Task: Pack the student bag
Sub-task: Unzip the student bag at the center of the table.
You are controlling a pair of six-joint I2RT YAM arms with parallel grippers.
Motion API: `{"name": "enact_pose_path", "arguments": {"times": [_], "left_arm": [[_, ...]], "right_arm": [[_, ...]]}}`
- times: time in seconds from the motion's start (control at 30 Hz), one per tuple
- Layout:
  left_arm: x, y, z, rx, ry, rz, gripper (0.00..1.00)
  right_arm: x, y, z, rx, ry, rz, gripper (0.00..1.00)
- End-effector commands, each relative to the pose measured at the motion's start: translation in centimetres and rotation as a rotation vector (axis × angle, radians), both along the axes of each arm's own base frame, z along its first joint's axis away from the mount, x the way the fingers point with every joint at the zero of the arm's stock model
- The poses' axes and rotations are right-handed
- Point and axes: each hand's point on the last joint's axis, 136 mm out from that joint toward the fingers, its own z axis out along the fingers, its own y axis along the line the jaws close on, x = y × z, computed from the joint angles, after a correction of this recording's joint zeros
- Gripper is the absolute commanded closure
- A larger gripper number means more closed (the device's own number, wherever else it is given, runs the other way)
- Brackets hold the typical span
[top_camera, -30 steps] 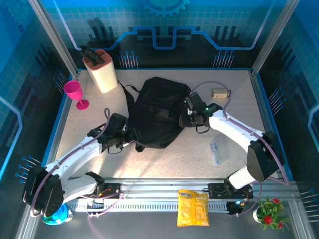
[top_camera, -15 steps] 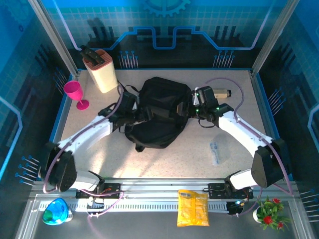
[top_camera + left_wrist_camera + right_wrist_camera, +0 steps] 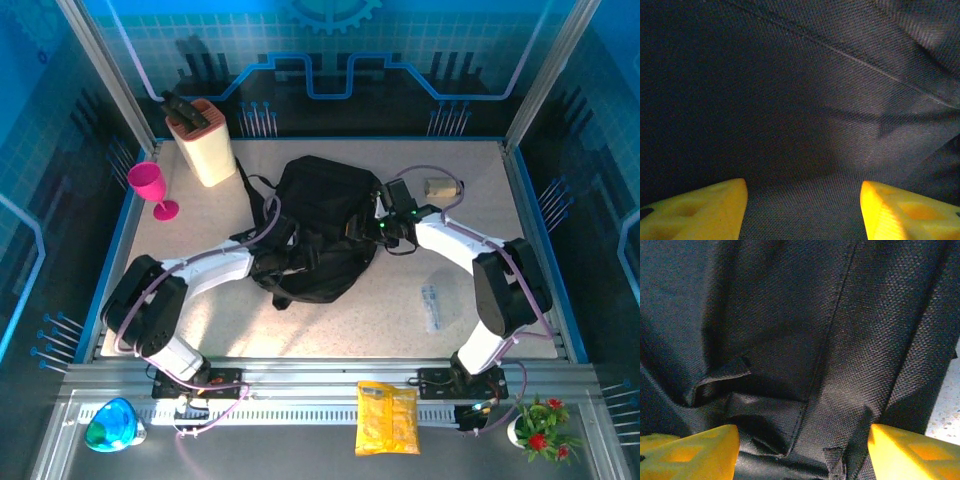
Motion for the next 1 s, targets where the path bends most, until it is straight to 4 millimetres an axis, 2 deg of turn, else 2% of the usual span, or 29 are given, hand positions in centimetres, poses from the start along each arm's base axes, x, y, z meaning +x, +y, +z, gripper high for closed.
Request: {"name": "enact_pose_path", "arguments": {"times": [0.0, 0.1, 0.17, 0.23, 0.4, 0.5, 0.7, 0.83, 0.97], "left_arm": [[-4.2, 1.0, -2.5, 0.020, 0.118, 0.041, 0.37], [-5.2, 1.1, -2.3, 0.010, 0.108, 0.042, 0.37], [-4.9, 1.0, -1.2, 0.008, 0.076, 0.025, 0.37], [-3.9, 0.6, 0.9, 0.016, 0.021, -0.007, 0.36], [-0.5, -0.8, 7.2, 0.054, -0.144, -0.114, 0.32], [1.5, -1.5, 9.6, 0.105, -0.199, -0.156, 0.32], [4.8, -4.4, 10.8, 0.133, -0.203, -0.245, 0.39], [5.7, -6.3, 9.9, 0.146, -0.166, -0.328, 0.47], [6.4, -7.4, 8.8, 0.237, -0.165, -0.407, 0.51]], "right_arm": [[-2.1, -0.9, -1.4, 0.000, 0.060, -0.006, 0.31], [-3.4, -1.4, -2.0, -0.003, 0.081, -0.007, 0.32], [-3.7, -1.5, -1.7, 0.005, 0.074, -0.006, 0.32], [-3.5, -1.4, -0.6, 0.019, 0.043, -0.007, 0.32], [-1.8, -1.6, 3.7, 0.054, -0.074, -0.035, 0.30], [-1.2, -2.4, 4.7, 0.051, -0.108, -0.062, 0.29], [-1.1, -4.4, 4.2, 0.025, -0.107, -0.120, 0.29], [-1.2, -5.5, 3.8, 0.026, -0.098, -0.147, 0.29], [-1.4, -6.2, 3.1, 0.035, -0.076, -0.165, 0.29]]}}
